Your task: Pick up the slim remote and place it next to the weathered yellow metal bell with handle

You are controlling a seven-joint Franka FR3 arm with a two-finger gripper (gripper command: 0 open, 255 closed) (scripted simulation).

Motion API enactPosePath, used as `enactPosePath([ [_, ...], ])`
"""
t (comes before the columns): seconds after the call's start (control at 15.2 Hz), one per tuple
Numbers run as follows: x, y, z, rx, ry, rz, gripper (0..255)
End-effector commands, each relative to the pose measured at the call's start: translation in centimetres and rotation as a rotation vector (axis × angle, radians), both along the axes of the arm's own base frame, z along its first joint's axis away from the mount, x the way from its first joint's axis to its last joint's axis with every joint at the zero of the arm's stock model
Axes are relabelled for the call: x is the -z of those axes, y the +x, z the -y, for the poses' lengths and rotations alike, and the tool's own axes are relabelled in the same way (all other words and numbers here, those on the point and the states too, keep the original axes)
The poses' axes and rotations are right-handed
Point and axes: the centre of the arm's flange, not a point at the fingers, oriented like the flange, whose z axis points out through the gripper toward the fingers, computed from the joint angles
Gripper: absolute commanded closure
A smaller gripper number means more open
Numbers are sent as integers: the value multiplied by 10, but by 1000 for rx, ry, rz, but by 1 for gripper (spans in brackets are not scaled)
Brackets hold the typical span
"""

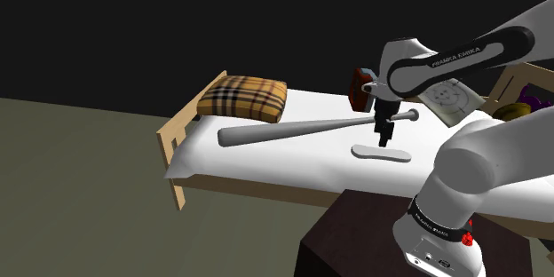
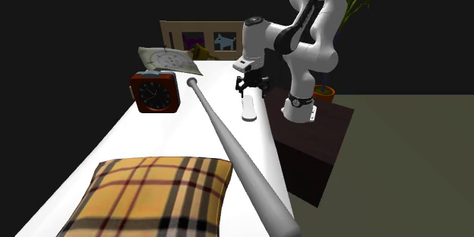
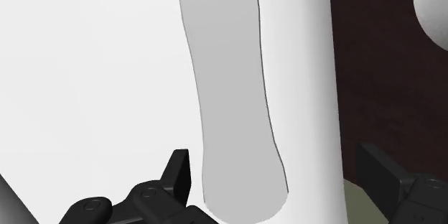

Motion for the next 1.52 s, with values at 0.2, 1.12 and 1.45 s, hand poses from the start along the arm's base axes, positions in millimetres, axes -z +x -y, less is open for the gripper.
enactPosePath([
  [0.2, 37, -6, 26, -62, -15, -33, 0],
  [1.12, 71, -10, 28, -62, -15, -33, 0],
  [1.45, 71, -10, 28, -62, -15, -33, 255],
])
